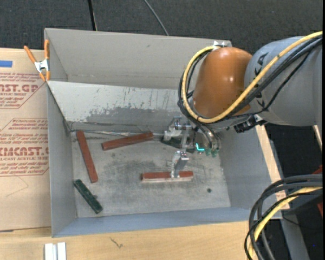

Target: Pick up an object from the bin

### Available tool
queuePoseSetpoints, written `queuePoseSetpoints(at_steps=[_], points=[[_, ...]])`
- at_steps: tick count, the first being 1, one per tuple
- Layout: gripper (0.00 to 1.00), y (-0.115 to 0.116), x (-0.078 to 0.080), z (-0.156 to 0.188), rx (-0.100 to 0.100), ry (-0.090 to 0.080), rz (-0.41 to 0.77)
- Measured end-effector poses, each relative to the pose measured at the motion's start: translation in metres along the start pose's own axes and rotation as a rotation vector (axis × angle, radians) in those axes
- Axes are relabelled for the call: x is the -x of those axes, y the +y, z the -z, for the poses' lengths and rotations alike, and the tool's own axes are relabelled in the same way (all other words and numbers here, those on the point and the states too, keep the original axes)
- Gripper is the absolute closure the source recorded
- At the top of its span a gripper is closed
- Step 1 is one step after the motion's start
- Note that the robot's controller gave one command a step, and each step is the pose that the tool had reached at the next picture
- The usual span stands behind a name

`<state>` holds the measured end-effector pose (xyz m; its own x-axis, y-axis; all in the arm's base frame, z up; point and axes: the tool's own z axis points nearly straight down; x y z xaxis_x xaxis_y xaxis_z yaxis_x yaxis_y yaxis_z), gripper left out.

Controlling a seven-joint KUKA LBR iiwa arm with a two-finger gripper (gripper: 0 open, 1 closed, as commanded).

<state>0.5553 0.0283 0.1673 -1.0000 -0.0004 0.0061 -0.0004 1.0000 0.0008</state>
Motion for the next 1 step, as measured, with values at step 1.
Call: queuePoseSetpoints(at_steps=[1], points=[[0.0,-0.0001,0.0018,0.0038,0.0,-0.007,-0.001]])
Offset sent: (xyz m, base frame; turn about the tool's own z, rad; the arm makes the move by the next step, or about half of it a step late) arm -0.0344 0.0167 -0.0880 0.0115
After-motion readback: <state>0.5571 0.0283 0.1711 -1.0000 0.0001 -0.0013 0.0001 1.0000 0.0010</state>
